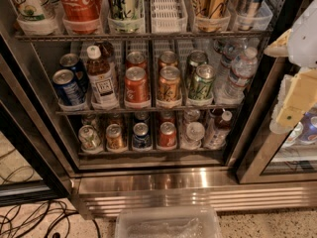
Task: Pick coke can from bottom shelf of fridge
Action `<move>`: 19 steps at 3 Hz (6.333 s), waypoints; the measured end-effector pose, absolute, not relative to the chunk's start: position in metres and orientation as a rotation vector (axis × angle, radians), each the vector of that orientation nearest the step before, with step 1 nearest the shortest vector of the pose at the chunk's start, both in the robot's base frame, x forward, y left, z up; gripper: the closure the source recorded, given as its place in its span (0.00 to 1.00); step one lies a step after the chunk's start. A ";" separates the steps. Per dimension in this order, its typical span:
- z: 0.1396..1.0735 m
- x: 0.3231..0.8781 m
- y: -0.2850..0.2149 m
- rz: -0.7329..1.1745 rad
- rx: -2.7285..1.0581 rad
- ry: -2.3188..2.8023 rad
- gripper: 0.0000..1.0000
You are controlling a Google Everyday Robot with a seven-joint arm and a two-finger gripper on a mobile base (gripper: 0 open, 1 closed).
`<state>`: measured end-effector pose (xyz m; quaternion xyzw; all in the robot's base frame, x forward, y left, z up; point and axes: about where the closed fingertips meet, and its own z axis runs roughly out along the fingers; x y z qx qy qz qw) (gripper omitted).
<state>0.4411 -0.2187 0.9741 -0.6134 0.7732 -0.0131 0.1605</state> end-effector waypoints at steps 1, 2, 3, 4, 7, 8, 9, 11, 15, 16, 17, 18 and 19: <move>0.974 0.441 -0.219 -0.037 -1.752 2.209 0.00; 0.948 0.434 -0.212 -0.013 -1.759 2.222 0.00; 0.881 0.417 -0.196 0.094 -1.727 2.233 0.00; 0.790 0.385 -0.182 0.245 -1.644 2.274 0.00; 0.693 0.377 -0.154 0.359 -1.637 2.226 0.00; 0.643 0.384 -0.135 0.412 -1.591 2.163 0.00; 0.615 0.399 -0.116 0.427 -1.546 2.110 0.00; 0.611 0.401 -0.115 0.393 -1.500 2.096 0.00; 0.597 0.480 -0.070 0.369 -0.900 1.751 0.00; 0.600 0.496 -0.066 0.314 -0.784 1.735 0.00; 0.600 0.508 -0.061 0.255 -0.677 1.738 0.00; 0.595 0.513 -0.066 0.183 -0.587 1.770 0.00; 0.598 0.517 -0.071 0.130 -0.533 1.764 0.00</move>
Offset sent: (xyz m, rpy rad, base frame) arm -0.0383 0.0293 -0.1334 0.0228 0.1306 0.0036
